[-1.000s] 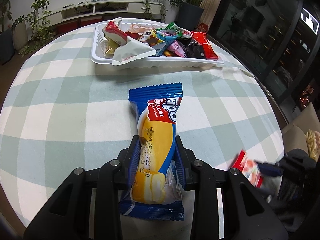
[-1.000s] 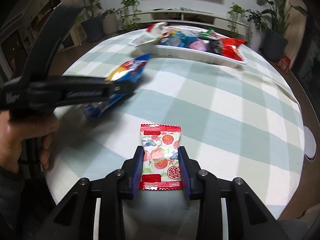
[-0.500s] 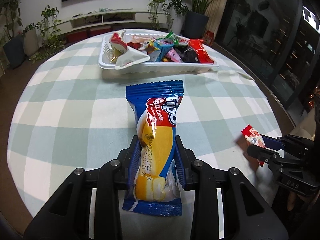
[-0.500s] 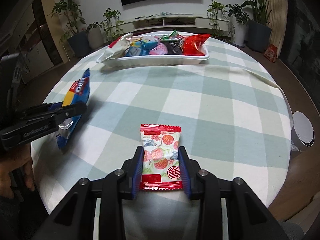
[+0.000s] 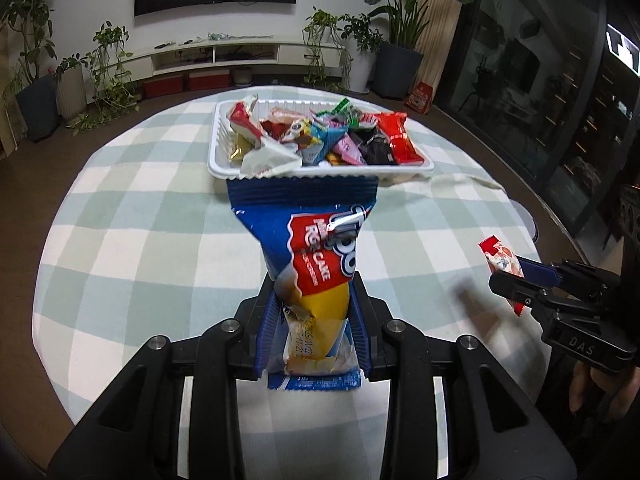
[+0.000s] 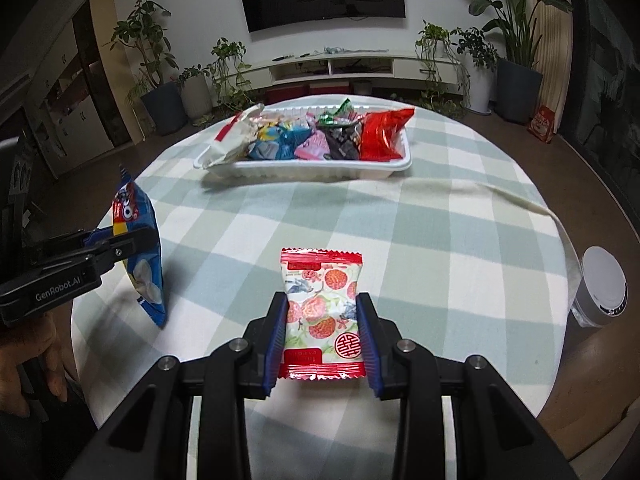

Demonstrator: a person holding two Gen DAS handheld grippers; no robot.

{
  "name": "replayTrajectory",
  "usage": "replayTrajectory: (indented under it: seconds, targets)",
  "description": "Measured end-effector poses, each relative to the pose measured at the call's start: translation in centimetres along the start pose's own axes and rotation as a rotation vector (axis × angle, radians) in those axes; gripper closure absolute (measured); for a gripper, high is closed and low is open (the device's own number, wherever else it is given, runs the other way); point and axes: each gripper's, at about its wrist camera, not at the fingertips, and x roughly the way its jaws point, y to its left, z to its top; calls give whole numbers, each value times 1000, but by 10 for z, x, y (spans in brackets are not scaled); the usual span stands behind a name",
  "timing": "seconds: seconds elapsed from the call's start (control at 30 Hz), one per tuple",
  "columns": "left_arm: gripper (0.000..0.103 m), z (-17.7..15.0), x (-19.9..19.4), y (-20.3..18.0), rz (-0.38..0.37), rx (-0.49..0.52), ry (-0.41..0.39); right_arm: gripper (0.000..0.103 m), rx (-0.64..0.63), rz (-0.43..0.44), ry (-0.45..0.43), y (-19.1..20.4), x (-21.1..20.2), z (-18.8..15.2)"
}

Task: Organize snacks
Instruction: 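Carry the Tipo packet and candy packet into the white tray and release both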

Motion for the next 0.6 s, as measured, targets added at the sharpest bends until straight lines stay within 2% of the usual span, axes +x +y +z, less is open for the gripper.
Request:
replayTrajectory:
  seconds: [0.2, 0.3, 0.6]
  targets:
    - [77, 10, 13, -2, -5, 19, 26, 67, -2, 6, -22, -6, 6, 17]
    - [77, 8, 24, -1, -9, 15, 46, 67, 7, 11, -16, -9, 11, 15]
    - [78, 11, 31, 1, -22, 4, 42, 67, 30, 45, -35, -16, 10, 16]
